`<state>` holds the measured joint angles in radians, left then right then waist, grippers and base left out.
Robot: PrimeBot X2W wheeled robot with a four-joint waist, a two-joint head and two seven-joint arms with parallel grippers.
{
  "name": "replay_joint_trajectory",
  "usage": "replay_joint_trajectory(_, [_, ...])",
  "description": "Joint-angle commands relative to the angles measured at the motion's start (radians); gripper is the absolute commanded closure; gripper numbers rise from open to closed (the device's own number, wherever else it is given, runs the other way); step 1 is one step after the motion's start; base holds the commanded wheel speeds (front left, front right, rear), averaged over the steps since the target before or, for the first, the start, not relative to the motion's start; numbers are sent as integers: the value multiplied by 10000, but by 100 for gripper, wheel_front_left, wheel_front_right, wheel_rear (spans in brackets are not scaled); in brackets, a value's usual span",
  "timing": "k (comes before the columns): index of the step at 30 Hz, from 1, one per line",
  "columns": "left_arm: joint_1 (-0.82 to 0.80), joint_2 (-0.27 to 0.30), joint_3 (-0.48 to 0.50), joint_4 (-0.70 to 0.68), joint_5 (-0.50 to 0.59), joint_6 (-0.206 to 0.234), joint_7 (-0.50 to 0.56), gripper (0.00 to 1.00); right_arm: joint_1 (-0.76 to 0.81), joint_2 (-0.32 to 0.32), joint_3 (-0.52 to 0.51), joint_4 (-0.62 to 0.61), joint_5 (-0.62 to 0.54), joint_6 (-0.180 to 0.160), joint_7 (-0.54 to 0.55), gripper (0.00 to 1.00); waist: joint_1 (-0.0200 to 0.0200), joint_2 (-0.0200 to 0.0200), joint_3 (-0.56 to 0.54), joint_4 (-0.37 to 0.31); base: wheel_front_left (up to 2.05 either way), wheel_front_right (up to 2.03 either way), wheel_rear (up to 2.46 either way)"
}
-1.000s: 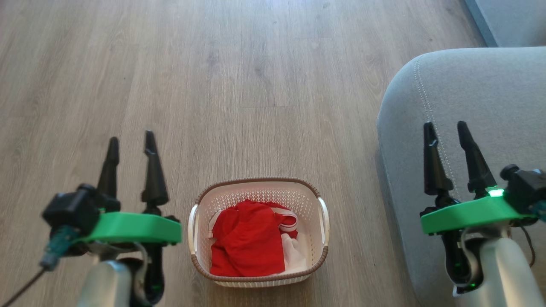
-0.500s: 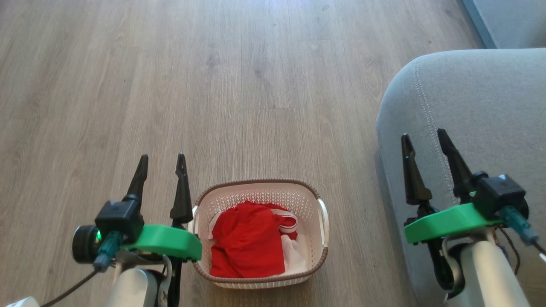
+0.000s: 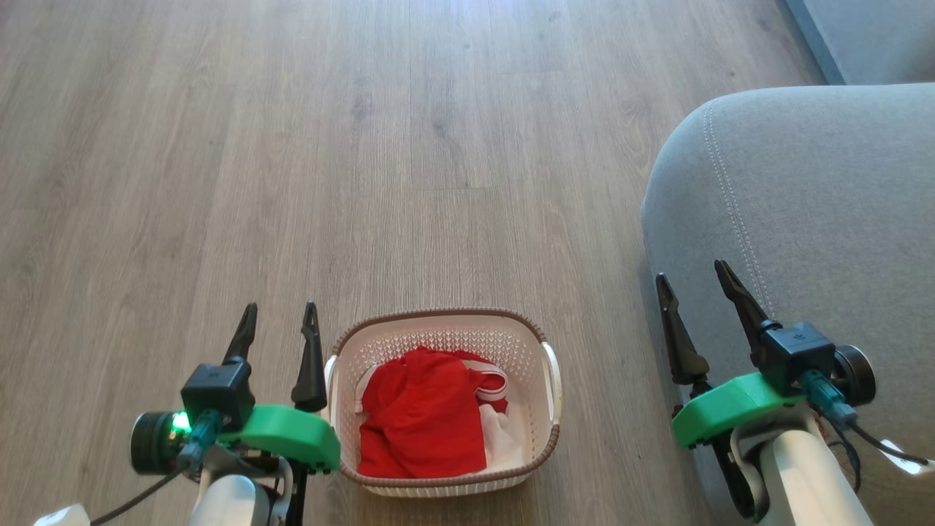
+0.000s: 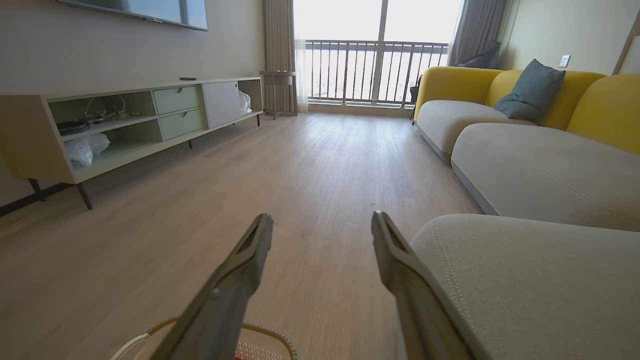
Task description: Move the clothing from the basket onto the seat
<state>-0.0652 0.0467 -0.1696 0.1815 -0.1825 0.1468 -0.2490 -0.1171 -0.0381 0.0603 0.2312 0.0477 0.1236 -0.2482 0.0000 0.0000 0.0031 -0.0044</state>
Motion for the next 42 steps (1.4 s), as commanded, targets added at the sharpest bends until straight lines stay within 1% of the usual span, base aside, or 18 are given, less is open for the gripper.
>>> replay_joint_trajectory(1, [-403,41,298,-289,139,-13,-128,0,-600,-122,229,-301,-147,71,-136,0,0,0,8,-7,0,0,0])
replay_joint_trajectory(8, [-397,38,272,-223,-53,-170,-128,0,-663,-122,245,-188,-68,71,-136,0,0,0,53,-20,0,0,0])
replay_joint_trajectory(10, [-363,37,232,-20,-337,-317,-128,0,-667,-122,244,-176,-41,71,-136,0,0,0,65,-30,0,0,0])
replay_joint_trajectory(14, [-388,37,248,179,-527,-462,-128,0,-627,-122,207,-61,16,71,-136,0,0,0,185,-69,0,0,0])
replay_joint_trajectory(16, [-413,37,196,341,-604,-648,-128,0,-604,-122,135,110,83,71,-136,0,0,0,438,-122,0,0,0])
replay_joint_trajectory(19, [-540,36,142,645,-582,-809,-128,0,-657,-122,21,241,231,71,-136,0,0,0,913,-170,0,0,0])
replay_joint_trajectory(23, [-870,36,128,1150,-532,-1054,-128,0,-802,-122,-81,375,226,71,-136,0,0,0,1851,-300,0,0,0])
replay_joint_trajectory(26, [-1225,36,85,1617,-342,-1339,-128,0,-910,-122,-147,385,249,71,-136,0,0,0,2694,-420,0,0,0])
replay_joint_trajectory(32, [-2296,43,18,2939,392,-1900,-128,0,-1173,-122,-186,267,336,71,-136,0,0,0,4568,-752,0,0,0])
replay_joint_trajectory(35, [-2985,183,-35,3701,848,-2111,-128,0,-1324,-122,-151,124,441,71,-136,0,0,0,5465,-988,0,0,0])
replay_joint_trajectory(39, [-3966,507,-240,4585,1318,-2334,-128,0,-1541,-122,-47,-157,660,71,-136,0,0,0,6547,-1345,0,0,0])
replay_joint_trajectory(40, [-3966,507,-240,4585,1318,-2334,-128,0,-1541,-122,-47,-157,660,71,-136,0,0,0,6547,-1345,0,0,0])
replay_joint_trajectory(42, [-4430,684,-337,5081,1454,-2421,-128,0,-1646,-122,60,-312,779,71,-136,0,0,0,7043,-1554,0,0,0])
